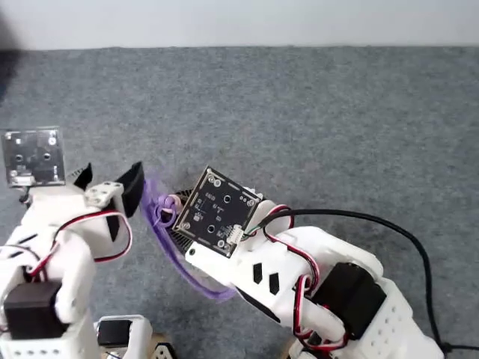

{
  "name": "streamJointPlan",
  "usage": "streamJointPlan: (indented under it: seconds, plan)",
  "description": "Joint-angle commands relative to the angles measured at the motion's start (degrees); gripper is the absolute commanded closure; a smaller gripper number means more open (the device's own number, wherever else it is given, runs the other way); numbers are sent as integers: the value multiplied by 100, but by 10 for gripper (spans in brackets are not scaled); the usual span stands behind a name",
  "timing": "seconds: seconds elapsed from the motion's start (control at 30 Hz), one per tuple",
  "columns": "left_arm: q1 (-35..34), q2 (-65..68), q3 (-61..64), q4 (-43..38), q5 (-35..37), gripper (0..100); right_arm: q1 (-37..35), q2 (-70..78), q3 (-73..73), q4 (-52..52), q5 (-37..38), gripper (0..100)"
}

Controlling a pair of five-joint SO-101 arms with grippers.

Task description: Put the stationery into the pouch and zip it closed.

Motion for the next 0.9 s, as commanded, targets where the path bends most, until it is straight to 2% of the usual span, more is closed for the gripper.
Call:
streamJointPlan:
  seconds: [0.0,0.2,0.33,0.4,0.5,0.67,0.77,0.87]
  plan:
    - [-290,-26,-13,167,-369,743,180,312,114,154,97,991]
    - [-598,-26,-57,281,-624,743,637,312,114,127,615,991]
    - [-413,-26,-303,818,-624,743,699,312,114,101,624,991]
    - [-255,-26,-409,835,-589,743,690,312,114,101,624,991]
    - [-422,-26,-629,501,-167,743,690,312,114,101,624,991]
    - [-589,0,-936,-615,624,743,374,321,123,154,624,991]
    - [-149,26,-980,-809,712,743,207,365,149,136,624,991]
    - [448,18,-989,-510,712,743,189,374,149,101,633,991]
